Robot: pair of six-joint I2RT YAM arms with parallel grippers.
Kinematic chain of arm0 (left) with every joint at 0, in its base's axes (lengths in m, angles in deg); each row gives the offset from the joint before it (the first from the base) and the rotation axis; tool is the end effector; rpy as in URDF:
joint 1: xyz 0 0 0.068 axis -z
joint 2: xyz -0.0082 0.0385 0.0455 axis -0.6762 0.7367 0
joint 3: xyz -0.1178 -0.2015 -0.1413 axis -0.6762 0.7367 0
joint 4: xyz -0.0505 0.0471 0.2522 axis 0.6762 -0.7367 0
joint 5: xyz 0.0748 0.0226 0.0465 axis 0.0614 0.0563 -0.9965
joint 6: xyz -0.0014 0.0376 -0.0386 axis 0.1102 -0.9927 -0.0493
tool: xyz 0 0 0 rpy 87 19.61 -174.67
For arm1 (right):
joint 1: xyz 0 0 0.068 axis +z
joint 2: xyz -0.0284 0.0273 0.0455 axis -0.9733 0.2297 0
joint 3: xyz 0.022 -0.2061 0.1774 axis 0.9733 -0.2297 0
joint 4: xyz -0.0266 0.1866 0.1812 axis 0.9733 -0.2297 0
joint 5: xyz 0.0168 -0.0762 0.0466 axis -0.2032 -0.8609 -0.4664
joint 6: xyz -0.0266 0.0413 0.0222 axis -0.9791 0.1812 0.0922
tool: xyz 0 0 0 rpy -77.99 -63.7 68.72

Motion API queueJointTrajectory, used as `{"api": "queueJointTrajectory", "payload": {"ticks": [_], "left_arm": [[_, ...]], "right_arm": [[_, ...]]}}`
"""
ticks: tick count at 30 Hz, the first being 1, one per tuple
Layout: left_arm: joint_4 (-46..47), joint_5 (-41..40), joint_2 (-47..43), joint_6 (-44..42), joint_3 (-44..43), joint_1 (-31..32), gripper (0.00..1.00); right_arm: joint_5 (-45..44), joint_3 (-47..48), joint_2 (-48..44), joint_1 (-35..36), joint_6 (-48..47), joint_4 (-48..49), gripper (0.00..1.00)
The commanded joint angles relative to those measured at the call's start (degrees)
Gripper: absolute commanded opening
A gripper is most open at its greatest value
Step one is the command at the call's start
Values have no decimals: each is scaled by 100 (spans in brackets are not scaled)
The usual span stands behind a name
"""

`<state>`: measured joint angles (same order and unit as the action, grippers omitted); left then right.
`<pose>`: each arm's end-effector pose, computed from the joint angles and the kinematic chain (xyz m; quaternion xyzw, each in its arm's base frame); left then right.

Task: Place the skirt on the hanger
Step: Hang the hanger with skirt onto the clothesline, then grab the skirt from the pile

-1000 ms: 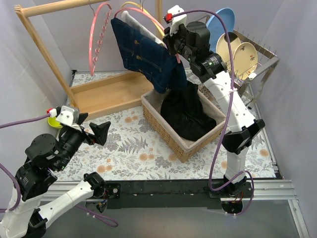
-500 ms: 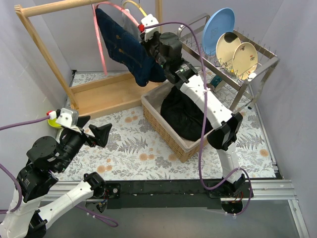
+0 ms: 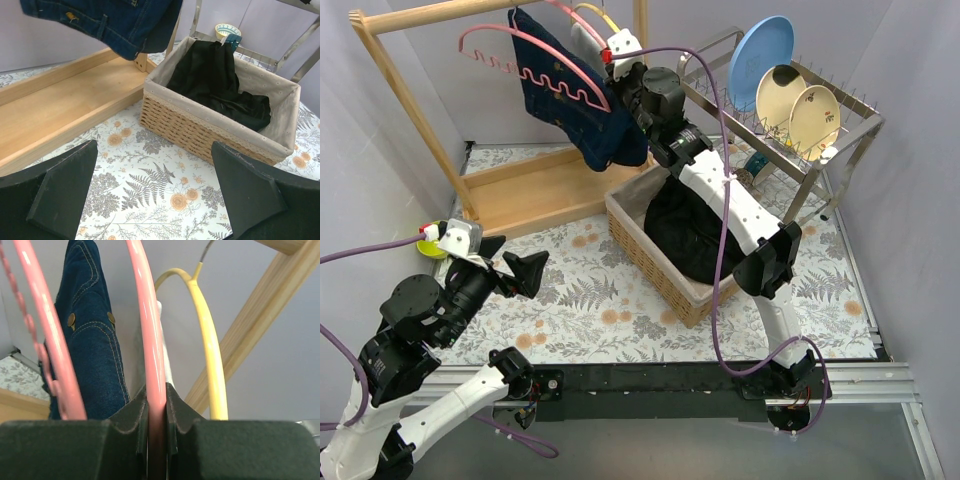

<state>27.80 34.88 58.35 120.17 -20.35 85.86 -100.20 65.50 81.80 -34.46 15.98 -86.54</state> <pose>0.0377 -0.0197 0.4211 -0.1267 0.7271 -0.3803 0.5573 0.3704 0.3233 0.4849 -0.2176 0.5733 0.0655 0.7872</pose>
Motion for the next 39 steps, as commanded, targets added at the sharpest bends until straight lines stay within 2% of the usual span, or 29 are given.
{"api": "queueJointTrajectory", "payload": {"ticks": [1,14,17,18,20,21,26,30,35,39], "left_arm": [[76,52,89,45,-47,11,98],[120,167,2,230,111,11,98],[173,211,10,230,173,20,98],[225,220,10,230,199,11,98],[261,228,89,221,234,11,98],[330,228,116,221,261,20,98],[559,71,519,186,436,20,98],[857,-184,1003,168,577,20,98],[1254,-500,1504,2,902,11,98],[1534,-773,1312,-130,1332,11,98]], "right_arm": [[-210,234,-98,-183,52,1600,1],[493,-355,-27,-236,-71,1469,1],[642,-408,-246,-236,-27,1154,16],[739,-426,-317,-236,-27,1021,29],[1089,-496,-632,-236,-62,610,41],[1222,-514,-756,-236,-97,442,52],[2345,-689,-1782,-236,-290,-903,71],[2980,-1303,-2706,-236,-554,-1625,92],[3401,-3024,-4156,-236,-1088,-2292,94],[3456,-4763,-5185,-341,-1477,-2645,94]]}}
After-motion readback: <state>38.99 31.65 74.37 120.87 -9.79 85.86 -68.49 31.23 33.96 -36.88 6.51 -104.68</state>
